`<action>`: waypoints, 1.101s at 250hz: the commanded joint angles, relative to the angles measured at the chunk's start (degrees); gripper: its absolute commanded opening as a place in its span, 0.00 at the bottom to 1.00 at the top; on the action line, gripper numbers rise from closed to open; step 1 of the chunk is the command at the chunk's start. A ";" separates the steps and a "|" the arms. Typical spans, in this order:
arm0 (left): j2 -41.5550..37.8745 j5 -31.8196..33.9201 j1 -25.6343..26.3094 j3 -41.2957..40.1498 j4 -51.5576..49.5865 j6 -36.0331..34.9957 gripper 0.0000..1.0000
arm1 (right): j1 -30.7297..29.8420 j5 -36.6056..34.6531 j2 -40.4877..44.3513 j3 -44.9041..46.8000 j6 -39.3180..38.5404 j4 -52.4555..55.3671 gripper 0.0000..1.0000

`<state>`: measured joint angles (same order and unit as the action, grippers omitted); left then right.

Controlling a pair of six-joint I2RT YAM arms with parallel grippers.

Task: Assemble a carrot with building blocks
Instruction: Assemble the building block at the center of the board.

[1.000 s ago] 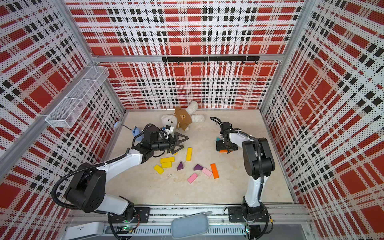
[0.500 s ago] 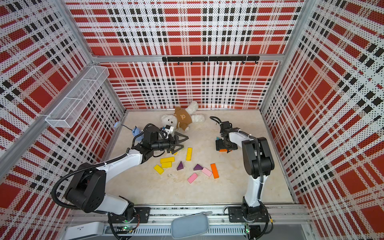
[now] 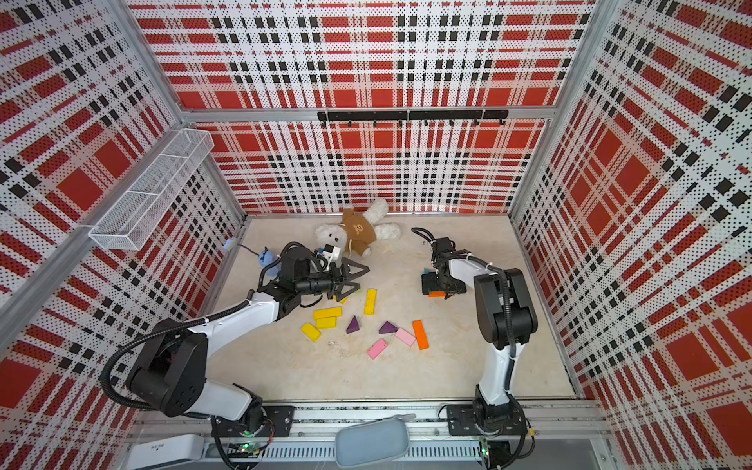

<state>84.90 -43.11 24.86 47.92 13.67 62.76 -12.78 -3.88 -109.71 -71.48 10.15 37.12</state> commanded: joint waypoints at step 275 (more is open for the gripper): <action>0.09 -0.84 1.00 0.32 1.92 1.13 0.99 | -0.48 -0.19 3.39 4.12 2.33 -1.40 0.90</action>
<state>84.90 -43.11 25.50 47.92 13.74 62.78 -13.10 -3.92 -106.85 -67.35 12.25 36.16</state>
